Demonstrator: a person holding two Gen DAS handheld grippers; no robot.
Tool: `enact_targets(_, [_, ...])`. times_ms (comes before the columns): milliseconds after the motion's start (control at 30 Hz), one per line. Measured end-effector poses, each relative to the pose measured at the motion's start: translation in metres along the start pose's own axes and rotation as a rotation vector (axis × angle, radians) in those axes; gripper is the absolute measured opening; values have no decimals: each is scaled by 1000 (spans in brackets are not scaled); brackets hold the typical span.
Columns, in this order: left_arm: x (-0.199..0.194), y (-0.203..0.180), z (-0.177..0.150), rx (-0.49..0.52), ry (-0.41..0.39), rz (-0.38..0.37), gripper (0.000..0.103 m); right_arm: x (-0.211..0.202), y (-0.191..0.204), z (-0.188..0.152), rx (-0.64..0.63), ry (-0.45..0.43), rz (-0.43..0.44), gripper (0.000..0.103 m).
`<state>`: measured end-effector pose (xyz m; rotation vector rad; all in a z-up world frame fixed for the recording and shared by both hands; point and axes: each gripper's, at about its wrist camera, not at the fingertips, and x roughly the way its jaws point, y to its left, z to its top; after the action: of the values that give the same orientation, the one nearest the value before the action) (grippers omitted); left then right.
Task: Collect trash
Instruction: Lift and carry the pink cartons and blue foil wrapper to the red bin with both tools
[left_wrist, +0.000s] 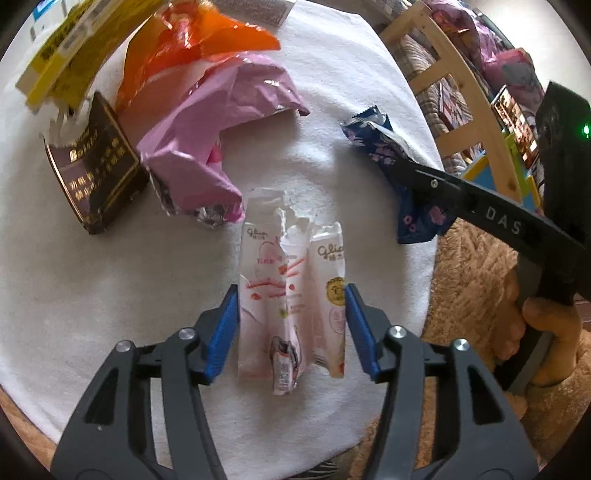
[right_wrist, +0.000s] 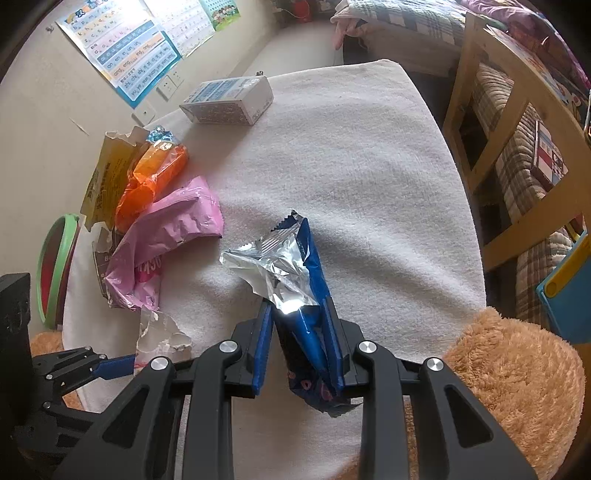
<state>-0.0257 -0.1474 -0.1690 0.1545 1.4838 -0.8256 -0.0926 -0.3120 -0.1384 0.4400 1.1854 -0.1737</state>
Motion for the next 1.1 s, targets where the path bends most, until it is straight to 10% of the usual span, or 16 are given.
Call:
enact_targets(267, [-11, 0, -1, 7, -45, -7, 37, -1, -1, 0, -2, -4, -3, 26])
enact_targets(1100, [-113, 76, -8, -163, -384, 113, 36, -5, 22, -1, -114, -31, -54, 26])
